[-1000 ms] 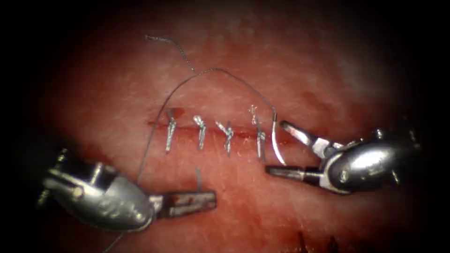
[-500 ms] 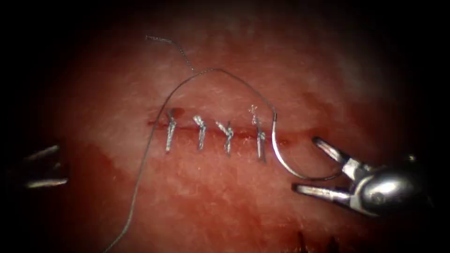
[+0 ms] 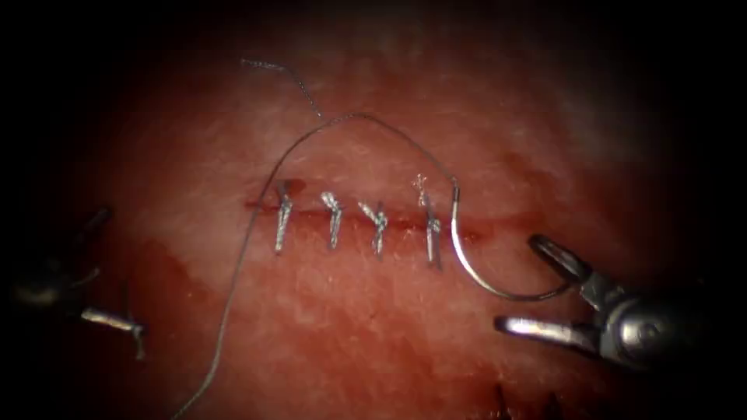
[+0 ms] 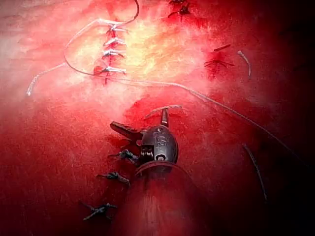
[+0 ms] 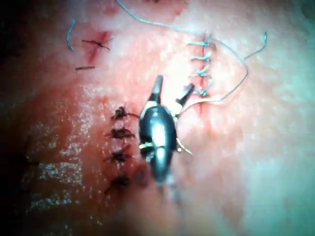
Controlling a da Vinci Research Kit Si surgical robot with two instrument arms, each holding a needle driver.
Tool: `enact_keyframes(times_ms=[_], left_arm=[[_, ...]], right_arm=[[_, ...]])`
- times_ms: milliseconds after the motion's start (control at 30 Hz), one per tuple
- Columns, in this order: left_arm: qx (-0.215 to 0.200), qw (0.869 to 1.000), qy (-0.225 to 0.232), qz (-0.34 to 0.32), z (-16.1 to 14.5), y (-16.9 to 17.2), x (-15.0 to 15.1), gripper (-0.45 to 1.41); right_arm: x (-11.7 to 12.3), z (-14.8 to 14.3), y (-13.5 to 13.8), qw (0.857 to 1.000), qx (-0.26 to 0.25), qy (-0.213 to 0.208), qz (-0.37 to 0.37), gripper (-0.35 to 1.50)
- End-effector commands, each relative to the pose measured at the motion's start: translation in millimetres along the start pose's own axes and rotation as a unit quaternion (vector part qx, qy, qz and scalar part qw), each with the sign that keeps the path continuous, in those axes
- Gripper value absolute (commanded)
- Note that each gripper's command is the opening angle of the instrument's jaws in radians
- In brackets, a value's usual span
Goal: Wound Closure
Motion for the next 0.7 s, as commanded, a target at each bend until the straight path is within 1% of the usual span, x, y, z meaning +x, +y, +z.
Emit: enact_keyframes(times_ms=[33, 133, 167, 200, 267, 300, 367, 433, 500, 533, 567, 600, 633, 667, 700], left_arm=[[-0.001, 1.0, -0.003, -0.004, -0.2, 1.1, -0.1, 0.94], [-0.001, 1.0, -0.008, -0.013, -0.4, 1.6, 2.1, 0.94], [-0.005, 1.0, -0.002, -0.019, -0.5, 1.9, 2.9, 0.94], [-0.023, 0.999, 0.017, -0.033, -0.7, 2.7, 4.7, 0.94], [-0.038, 0.997, 0.039, -0.047, -1.0, 3.4, 6.7, 0.94], [-0.04, 0.997, 0.043, -0.049, -1.2, 3.5, 7.3, 0.94], [-0.046, 0.996, 0.054, -0.057, -1.8, 3.3, 9.5, 0.94], [-0.04, 0.995, 0.058, -0.067, -2.3, 2.8, 11.0, 0.94], [-0.029, 0.996, 0.061, -0.05, -2.8, 1.9, 12.4, 0.94], [-0.02, 0.998, 0.056, -0.035, -3.0, 1.5, 12.8, 0.91], [-0.008, 0.999, 0.049, -0.011, -3.1, 0.9, 13.1, 0.83], [0.016, 0.998, 0.035, 0.043, -3.0, 0.0, 13.1, 0.66], [0.027, 0.995, 0.005, 0.098, -2.5, -0.7, 12.8, 0.64], [0.038, 0.99, -0.038, 0.134, -1.8, -1.6, 12.2, 0.57], [0.063, 0.98, -0.111, 0.155, -0.2, -3.9, 10.2, 0.39]], right_arm=[[-0.5, 0.4, -1.0, 1.0, 0.003, -0.002, 0.001, 1.31], [-0.5, 0.4, -1.1, 1.0, 0.003, -0.002, 0.001, 1.35], [-0.5, 0.4, -1.1, 1.0, 0.003, -0.002, 0.01, 1.35], [-0.4, 0.4, -1.1, 1.0, 0.004, -0.003, 0.023, 1.36], [0.0, 0.4, -0.9, 0.999, 0.003, -0.004, 0.033, 1.38], [0.2, 0.4, -0.8, 0.999, 0.003, -0.004, 0.034, 1.38], [0.7, 0.3, -0.6, 0.999, 0.004, -0.006, 0.037, 1.38], [1.2, 0.2, -0.3, 0.999, 0.002, -0.002, 0.04, 1.35], [1.7, 0.1, 0.0, 0.999, 0.0, 0.001, 0.043, 1.31], [1.9, 0.0, 0.1, 0.999, 0.0, 0.001, 0.044, 1.3], [2.1, -0.1, 0.3, 0.999, -0.001, 0.002, 0.048, 1.3], [2.2, -0.1, 0.3, 0.999, 0.0, 0.0, 0.048, 1.3], [2.2, -0.1, 0.3, 0.999, 0.001, -0.001, 0.048, 1.3], [2.2, -0.1, 0.3, 0.999, 0.001, -0.003, 0.048, 1.3], [2.1, -0.1, 0.1, 0.999, 0.002, -0.006, 0.047, 1.3]])
